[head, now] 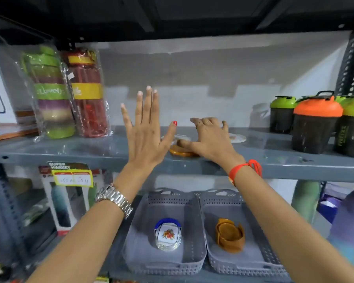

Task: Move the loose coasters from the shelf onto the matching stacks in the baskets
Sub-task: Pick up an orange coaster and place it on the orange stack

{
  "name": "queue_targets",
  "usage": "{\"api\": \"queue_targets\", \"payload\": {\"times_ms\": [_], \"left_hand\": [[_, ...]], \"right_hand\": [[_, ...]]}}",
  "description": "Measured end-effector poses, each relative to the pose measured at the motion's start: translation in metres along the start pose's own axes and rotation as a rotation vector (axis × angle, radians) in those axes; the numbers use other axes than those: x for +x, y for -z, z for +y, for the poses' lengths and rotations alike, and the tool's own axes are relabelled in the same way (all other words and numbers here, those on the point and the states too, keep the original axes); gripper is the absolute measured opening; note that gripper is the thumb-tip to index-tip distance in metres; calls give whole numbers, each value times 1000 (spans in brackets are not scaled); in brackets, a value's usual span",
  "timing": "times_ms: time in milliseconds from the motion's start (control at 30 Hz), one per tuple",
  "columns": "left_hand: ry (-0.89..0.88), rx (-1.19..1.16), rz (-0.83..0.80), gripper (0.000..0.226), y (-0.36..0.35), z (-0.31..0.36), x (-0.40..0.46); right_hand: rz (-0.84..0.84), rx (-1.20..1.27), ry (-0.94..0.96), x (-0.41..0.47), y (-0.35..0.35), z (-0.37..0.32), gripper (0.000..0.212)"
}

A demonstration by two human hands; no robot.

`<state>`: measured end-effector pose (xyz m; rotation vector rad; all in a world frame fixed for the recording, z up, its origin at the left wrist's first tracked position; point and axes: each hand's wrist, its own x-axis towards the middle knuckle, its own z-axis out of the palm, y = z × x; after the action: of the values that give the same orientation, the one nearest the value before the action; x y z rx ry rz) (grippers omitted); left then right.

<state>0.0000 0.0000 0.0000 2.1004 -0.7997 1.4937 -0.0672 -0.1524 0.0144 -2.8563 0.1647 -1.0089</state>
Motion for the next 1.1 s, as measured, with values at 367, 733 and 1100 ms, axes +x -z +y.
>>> {"api": "queue_targets", "payload": {"times_ms": [367,733,1100], "left_hand": [[12,119,-119,73,-18,-28,-40],[28,66,-35,69,-20,-25,-41],[7,54,96,54,-36,-8,-61]], "right_hand": [[-206,132,-187,4,-8,3,84],[205,401,-197,-29,10,-7,101],[304,557,-226,-179,-65,37,74]]}}
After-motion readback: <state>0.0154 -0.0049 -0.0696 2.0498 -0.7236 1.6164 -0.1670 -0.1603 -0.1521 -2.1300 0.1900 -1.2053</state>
